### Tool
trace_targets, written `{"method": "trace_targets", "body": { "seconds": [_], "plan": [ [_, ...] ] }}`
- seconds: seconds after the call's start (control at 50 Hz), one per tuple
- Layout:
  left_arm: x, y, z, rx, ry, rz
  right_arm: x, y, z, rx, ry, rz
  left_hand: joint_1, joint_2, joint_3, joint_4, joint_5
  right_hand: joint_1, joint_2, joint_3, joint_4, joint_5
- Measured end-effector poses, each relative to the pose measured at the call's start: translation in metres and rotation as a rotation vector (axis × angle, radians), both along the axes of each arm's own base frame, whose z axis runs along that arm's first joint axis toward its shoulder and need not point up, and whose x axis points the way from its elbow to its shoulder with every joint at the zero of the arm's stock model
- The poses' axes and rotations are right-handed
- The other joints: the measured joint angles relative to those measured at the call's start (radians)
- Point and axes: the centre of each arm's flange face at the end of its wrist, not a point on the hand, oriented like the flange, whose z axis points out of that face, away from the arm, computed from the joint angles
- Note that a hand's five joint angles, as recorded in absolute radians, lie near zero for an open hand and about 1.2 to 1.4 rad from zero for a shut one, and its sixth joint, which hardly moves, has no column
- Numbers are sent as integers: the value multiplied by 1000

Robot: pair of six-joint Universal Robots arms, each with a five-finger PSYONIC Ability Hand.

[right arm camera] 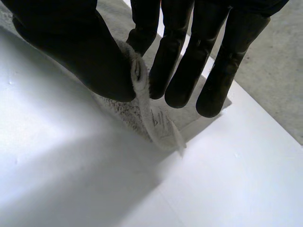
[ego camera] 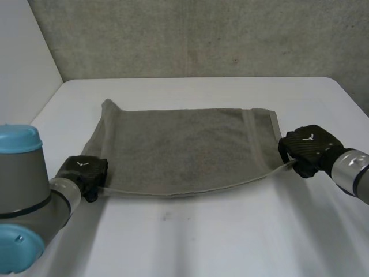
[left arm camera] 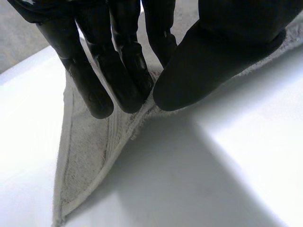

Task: Fold the towel.

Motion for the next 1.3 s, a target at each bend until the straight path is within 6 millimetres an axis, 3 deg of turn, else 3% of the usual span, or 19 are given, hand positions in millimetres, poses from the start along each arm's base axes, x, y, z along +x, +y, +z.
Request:
{"method": "trace_targets", "body": {
  "seconds": [0.2, 0.22, 0.36, 0.48, 0.62, 0.74, 0.84, 0.88, 1.3],
  "plan": [
    [3, 21, 31, -65, 3, -23, -15, 25, 33, 10, 9, -45, 0, 0, 0, 0, 0, 0, 0, 0, 0, 0],
    [6, 31, 49, -98, -11, -41, -23, 34, 51, 8, 25, -62, 0, 0, 0, 0, 0, 0, 0, 0, 0, 0],
    [12, 57, 80, -139, -103, -109, -36, 55, 84, -27, 117, -62, 0, 0, 0, 0, 0, 0, 0, 0, 0, 0],
    [12, 67, 71, -90, -159, -150, -38, 63, 86, -23, 161, -42, 0, 0, 0, 0, 0, 0, 0, 0, 0, 0],
    [9, 59, 44, 0, -186, -162, -36, 58, 68, 26, 152, -21, 0, 0, 0, 0, 0, 0, 0, 0, 0, 0],
    [1, 31, 19, 29, -192, -154, -31, 30, 33, 98, 101, -27, 0, 0, 0, 0, 0, 0, 0, 0, 0, 0],
    [-6, 9, 9, 22, -191, -151, -27, 12, 16, 108, 75, -52, 0, 0, 0, 0, 3, 0, 0, 0, 0, 0],
    [-13, -9, 3, 10, -189, -149, -22, 1, 7, 106, 67, -68, 0, 0, 0, 0, 3, 0, 0, 0, 0, 0],
    [-61, -123, -8, -209, -208, -226, 8, -68, -7, -77, -101, -213, 0, 0, 0, 0, 3, 0, 0, 0, 0, 0]
  ]
}}
